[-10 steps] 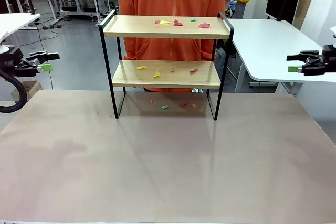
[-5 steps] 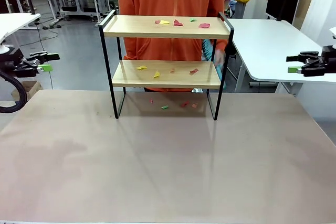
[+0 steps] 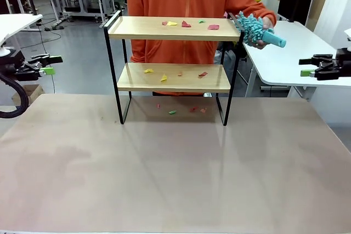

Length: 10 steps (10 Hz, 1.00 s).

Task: Clean the shelf.
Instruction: Pick up the Duster handed by the human.

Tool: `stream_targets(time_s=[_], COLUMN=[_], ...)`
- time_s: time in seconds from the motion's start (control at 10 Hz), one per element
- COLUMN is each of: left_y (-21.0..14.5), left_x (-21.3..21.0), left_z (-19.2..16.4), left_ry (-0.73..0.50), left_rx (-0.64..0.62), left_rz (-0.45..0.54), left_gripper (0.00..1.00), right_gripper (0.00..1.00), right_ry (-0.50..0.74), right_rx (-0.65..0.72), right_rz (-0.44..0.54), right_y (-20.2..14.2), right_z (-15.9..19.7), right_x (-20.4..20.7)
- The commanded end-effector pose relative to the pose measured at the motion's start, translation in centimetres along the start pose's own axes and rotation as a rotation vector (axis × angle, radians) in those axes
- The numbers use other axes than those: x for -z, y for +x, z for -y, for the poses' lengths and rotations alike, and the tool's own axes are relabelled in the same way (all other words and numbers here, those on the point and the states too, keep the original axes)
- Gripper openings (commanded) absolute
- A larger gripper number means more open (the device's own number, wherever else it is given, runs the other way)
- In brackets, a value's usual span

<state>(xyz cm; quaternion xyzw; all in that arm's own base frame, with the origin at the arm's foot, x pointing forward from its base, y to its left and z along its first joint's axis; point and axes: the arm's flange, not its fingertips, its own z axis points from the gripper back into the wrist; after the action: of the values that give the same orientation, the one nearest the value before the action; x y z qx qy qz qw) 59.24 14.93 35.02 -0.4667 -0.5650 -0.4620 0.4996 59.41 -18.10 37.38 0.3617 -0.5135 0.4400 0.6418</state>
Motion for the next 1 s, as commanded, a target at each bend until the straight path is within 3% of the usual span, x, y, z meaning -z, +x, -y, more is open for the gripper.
stream_targets(time_s=[0.0,0.9], left_y=[0.14,0.14], left_x=[0.03,0.03], left_z=[0.02,0.02], left_ry=[-0.004,-0.004], left_rx=[0.002,0.002], left_rz=[-0.004,-0.004], left_gripper=[1.0,1.0], right_gripper=[1.0,1.0], right_ry=[0.003,0.0], right_rx=[-0.003,0.0], right_rz=[-0.007,0.0], right_y=[0.19,0.0], right_z=[-0.12,0.0], right_x=[0.12,0.0])
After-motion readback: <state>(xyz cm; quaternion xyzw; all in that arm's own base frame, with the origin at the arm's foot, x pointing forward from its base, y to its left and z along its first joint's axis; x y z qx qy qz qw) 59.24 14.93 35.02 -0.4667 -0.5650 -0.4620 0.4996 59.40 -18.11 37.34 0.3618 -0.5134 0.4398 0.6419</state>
